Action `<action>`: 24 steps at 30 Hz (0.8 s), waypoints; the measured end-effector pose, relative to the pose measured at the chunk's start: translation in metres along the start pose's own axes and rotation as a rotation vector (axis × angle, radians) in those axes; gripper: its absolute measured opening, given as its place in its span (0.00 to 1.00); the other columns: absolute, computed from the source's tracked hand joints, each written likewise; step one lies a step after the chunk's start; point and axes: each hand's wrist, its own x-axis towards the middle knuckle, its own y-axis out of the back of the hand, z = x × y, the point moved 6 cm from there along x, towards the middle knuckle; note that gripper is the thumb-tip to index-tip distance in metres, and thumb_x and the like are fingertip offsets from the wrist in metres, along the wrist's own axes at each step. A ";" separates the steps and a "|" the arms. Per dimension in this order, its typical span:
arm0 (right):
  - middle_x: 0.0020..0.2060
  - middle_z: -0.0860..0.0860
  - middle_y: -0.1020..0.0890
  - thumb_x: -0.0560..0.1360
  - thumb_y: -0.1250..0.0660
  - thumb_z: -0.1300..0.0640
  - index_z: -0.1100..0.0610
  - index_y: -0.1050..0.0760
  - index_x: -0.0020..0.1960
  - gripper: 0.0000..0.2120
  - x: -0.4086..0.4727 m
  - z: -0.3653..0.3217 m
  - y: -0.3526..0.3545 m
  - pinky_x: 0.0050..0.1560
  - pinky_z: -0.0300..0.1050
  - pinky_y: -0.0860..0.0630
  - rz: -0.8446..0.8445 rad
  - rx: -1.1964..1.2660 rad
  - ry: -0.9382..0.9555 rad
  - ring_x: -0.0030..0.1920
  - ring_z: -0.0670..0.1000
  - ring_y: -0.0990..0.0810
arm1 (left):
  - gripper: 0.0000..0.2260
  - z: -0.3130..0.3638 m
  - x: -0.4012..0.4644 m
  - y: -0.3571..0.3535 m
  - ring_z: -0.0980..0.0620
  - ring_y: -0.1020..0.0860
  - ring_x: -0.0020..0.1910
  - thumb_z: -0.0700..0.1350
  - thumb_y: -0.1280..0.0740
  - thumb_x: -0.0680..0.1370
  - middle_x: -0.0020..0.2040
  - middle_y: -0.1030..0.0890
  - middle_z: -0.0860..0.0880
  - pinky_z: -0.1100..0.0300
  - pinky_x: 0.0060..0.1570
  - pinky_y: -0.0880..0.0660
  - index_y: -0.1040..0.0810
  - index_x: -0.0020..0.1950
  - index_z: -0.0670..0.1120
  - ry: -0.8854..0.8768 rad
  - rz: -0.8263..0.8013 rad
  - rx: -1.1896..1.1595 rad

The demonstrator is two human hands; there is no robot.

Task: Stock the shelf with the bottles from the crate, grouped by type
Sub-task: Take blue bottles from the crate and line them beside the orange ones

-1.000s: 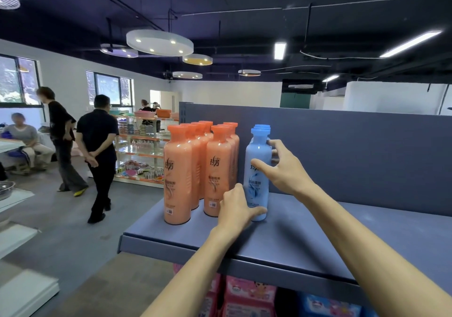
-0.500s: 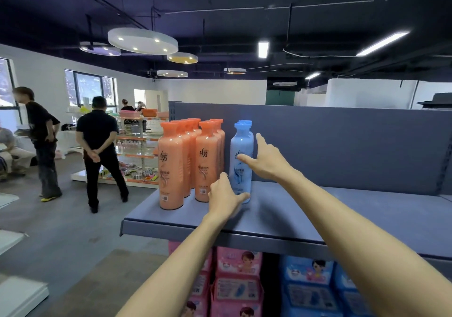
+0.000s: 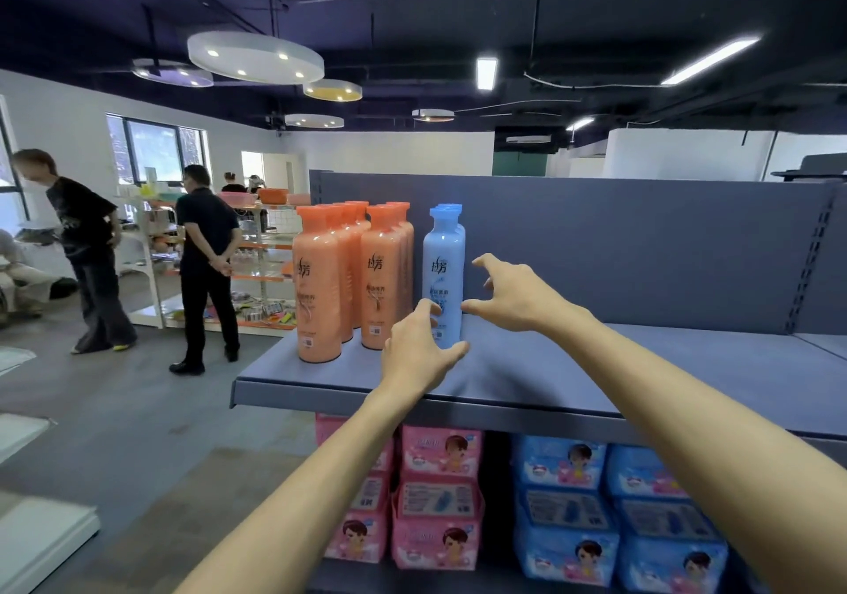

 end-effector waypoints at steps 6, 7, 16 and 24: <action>0.60 0.53 0.21 0.76 0.31 0.45 0.51 0.36 0.74 0.30 -0.016 -0.014 0.014 0.56 0.53 0.22 -0.007 -0.056 0.023 0.55 0.55 0.21 | 0.24 0.011 -0.009 0.010 0.51 0.20 0.53 0.55 0.27 0.70 0.57 0.20 0.53 0.50 0.51 0.22 0.29 0.61 0.51 -0.033 0.014 0.100; 0.60 0.53 0.21 0.76 0.31 0.45 0.51 0.35 0.73 0.29 -0.021 -0.016 0.014 0.56 0.53 0.22 -0.018 -0.086 0.032 0.55 0.55 0.21 | 0.23 0.013 -0.015 0.012 0.52 0.20 0.53 0.56 0.28 0.70 0.57 0.20 0.55 0.52 0.49 0.22 0.29 0.62 0.52 -0.066 0.024 0.154; 0.59 0.47 0.19 0.76 0.32 0.41 0.46 0.30 0.69 0.24 -0.094 -0.023 0.000 0.57 0.52 0.22 -0.069 -0.090 0.118 0.55 0.50 0.19 | 0.17 0.011 -0.089 0.015 0.61 0.19 0.42 0.54 0.25 0.71 0.48 0.19 0.57 0.56 0.46 0.20 0.24 0.56 0.52 -0.158 -0.082 -0.100; 0.55 0.44 0.18 0.76 0.34 0.40 0.45 0.30 0.68 0.23 -0.190 0.041 -0.077 0.55 0.52 0.22 -0.143 -0.089 0.007 0.57 0.51 0.20 | 0.17 -0.027 -0.164 -0.061 0.56 0.21 0.45 0.51 0.25 0.71 0.46 0.19 0.55 0.54 0.48 0.22 0.24 0.55 0.49 -0.183 -0.325 -0.010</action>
